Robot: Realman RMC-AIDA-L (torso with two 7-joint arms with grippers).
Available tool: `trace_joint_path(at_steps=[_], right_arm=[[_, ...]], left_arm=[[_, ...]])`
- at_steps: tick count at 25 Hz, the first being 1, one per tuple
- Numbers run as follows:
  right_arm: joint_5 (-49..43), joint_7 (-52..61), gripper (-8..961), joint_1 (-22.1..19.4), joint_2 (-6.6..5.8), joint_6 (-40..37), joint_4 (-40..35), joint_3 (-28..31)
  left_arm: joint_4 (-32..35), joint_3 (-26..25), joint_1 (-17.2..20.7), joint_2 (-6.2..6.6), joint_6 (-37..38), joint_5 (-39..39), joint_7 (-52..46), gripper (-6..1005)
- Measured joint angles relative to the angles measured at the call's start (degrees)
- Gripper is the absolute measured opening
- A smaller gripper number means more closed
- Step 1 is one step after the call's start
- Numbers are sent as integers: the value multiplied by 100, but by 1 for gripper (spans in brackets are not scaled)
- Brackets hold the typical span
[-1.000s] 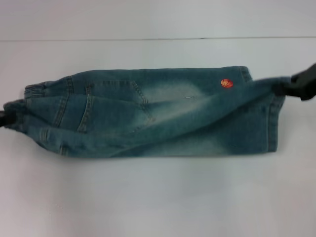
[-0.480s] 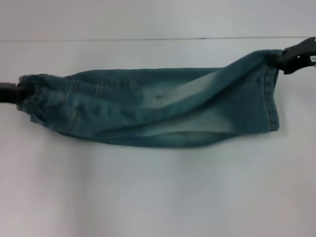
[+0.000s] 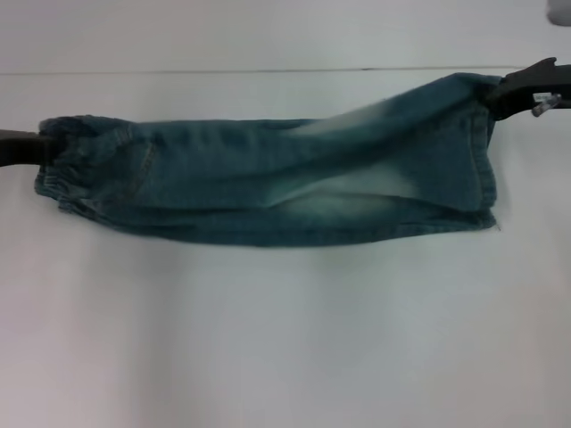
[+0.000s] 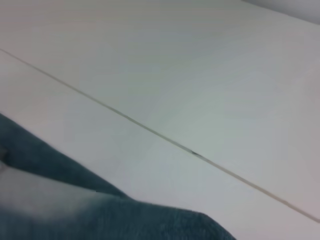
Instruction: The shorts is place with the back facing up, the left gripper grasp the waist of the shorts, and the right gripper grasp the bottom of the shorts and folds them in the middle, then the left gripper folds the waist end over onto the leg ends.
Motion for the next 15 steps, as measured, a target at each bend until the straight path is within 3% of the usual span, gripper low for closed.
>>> trace_joint_path(at_steps=[15], right_arm=[[89,-19,12,148,-7,1018,557,-329]], left_arm=[[-295,110,-68,17,-569,442,-164,68]])
